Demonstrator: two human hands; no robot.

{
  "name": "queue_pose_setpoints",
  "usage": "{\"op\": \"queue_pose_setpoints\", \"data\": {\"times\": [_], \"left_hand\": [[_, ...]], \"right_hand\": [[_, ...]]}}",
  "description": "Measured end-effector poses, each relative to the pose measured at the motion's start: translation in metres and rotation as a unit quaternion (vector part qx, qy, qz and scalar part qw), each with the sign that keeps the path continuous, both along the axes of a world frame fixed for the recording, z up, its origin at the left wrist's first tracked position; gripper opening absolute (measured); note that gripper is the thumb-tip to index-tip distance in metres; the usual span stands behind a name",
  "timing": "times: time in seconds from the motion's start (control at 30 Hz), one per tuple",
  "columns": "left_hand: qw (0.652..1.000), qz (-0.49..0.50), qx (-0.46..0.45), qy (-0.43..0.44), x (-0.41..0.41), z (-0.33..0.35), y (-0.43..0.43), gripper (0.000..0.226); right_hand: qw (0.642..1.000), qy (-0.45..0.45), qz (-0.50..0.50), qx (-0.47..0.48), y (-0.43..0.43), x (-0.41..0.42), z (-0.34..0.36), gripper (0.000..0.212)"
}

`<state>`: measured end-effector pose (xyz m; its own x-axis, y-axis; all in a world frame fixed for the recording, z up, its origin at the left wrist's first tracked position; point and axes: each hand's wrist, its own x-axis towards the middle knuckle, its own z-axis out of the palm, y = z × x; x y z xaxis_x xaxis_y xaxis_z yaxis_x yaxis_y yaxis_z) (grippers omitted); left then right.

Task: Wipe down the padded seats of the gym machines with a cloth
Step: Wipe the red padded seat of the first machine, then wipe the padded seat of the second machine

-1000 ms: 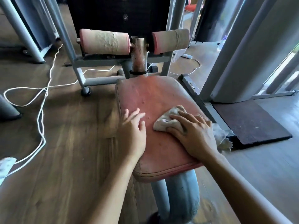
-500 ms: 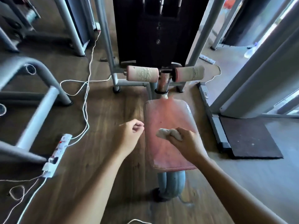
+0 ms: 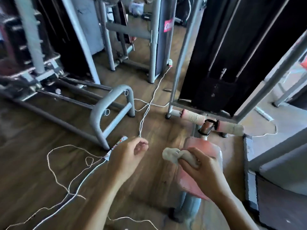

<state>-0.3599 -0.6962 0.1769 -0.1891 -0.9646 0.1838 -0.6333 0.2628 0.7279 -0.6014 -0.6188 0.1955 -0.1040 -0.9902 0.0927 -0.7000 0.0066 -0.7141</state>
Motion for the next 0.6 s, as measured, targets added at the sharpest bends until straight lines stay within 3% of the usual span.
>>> {"op": "queue_pose_setpoints", "data": {"times": [0.07, 0.17, 0.3, 0.6], "left_hand": [[0.999, 0.038, -0.024, -0.002, 0.022, 0.024, 0.028, 0.011], [0.996, 0.084, -0.039, 0.019, 0.053, 0.046, 0.069, 0.006], [0.985, 0.159, -0.031, 0.065, 0.102, 0.055, 0.121, 0.024], [0.938, 0.338, -0.046, 0.066, 0.229, 0.067, 0.212, 0.01]], "right_hand": [[0.999, 0.012, 0.035, -0.02, 0.009, 0.015, 0.019, 0.032], [0.994, 0.025, 0.086, -0.069, 0.02, 0.045, 0.048, 0.02], [0.981, 0.017, 0.17, -0.096, 0.023, 0.095, 0.072, 0.018], [0.932, -0.034, 0.35, -0.094, 0.02, 0.248, 0.078, 0.022]]}}
